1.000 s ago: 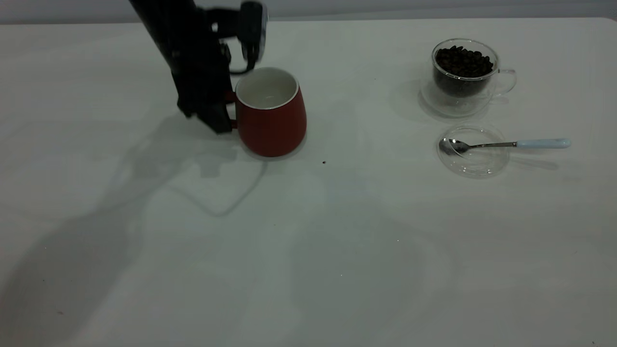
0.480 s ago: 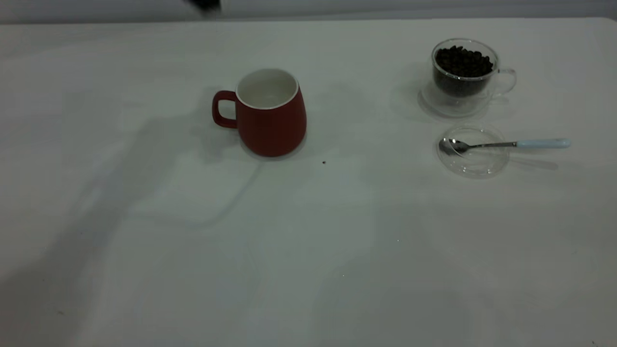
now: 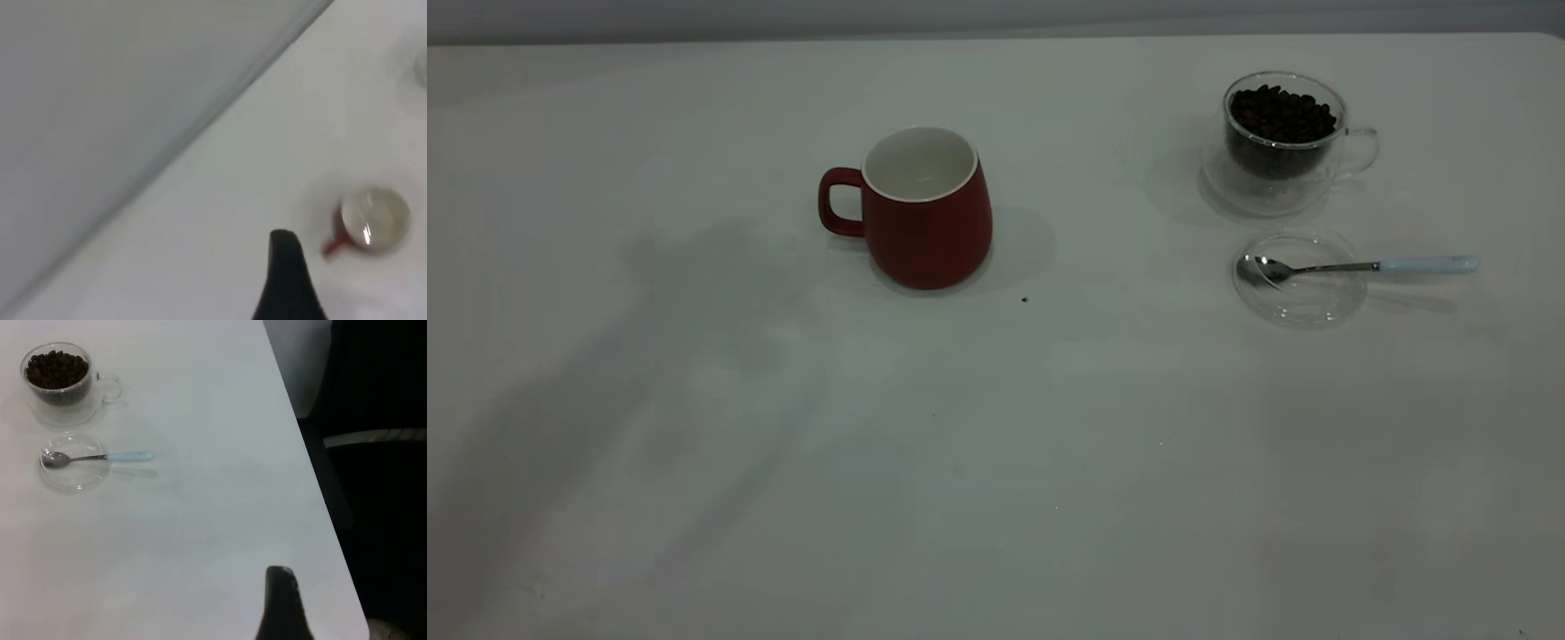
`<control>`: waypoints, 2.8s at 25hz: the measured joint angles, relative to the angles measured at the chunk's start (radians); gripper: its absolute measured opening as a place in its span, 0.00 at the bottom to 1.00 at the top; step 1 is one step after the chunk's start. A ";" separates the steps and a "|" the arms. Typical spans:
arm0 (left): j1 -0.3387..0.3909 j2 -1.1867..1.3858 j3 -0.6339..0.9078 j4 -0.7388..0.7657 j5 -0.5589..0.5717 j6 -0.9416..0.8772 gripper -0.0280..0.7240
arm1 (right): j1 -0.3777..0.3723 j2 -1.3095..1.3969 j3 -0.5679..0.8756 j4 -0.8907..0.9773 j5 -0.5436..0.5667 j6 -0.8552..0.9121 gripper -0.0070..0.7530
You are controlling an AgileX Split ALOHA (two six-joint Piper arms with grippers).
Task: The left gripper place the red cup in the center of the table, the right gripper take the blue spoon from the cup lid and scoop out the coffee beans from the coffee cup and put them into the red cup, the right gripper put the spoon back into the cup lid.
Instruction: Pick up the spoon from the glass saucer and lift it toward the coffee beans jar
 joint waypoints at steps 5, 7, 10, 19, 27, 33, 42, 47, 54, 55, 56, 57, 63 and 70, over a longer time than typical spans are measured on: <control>0.000 -0.147 0.002 0.215 0.265 -0.255 0.82 | 0.000 0.000 0.000 0.000 0.000 0.000 0.75; 0.000 -0.186 0.006 0.267 0.265 -0.326 0.82 | 0.000 0.000 0.000 0.000 0.000 0.000 0.75; 0.000 -0.248 0.039 0.275 0.265 -0.389 0.82 | 0.000 0.000 0.000 0.000 0.000 0.000 0.75; 0.000 -0.503 0.345 0.270 0.265 -0.597 0.82 | 0.000 0.000 0.000 0.000 0.000 0.000 0.75; 0.000 -0.708 0.833 0.247 0.265 -0.674 0.82 | 0.000 0.000 0.000 0.000 0.000 0.000 0.75; 0.000 -0.902 1.080 0.193 0.264 -0.694 0.82 | 0.000 0.000 0.000 0.000 0.000 0.000 0.75; -0.001 -1.194 1.164 0.169 0.236 -0.702 0.82 | 0.000 0.000 0.000 0.000 0.000 0.000 0.75; -0.001 -1.312 1.168 0.144 0.234 -0.702 0.82 | 0.000 0.000 0.000 0.000 0.000 0.000 0.75; -0.002 -1.395 1.168 0.120 0.234 -0.701 0.82 | 0.000 0.000 0.000 0.000 0.000 0.000 0.75; -0.002 -1.395 1.168 0.120 0.234 -0.701 0.82 | 0.000 0.000 0.000 0.000 0.000 0.000 0.75; -0.002 -1.395 1.168 0.120 0.234 -0.701 0.82 | 0.000 0.000 0.000 0.000 0.000 0.000 0.75; -0.002 -1.396 1.168 0.120 0.234 -0.701 0.82 | 0.000 0.000 0.000 0.000 0.000 0.000 0.75; -0.002 -1.396 1.168 0.120 0.234 -0.701 0.82 | 0.000 0.000 0.000 0.000 0.000 0.000 0.75; 0.122 -1.396 1.168 0.120 0.234 -0.701 0.82 | 0.000 0.000 0.000 0.000 0.000 0.000 0.75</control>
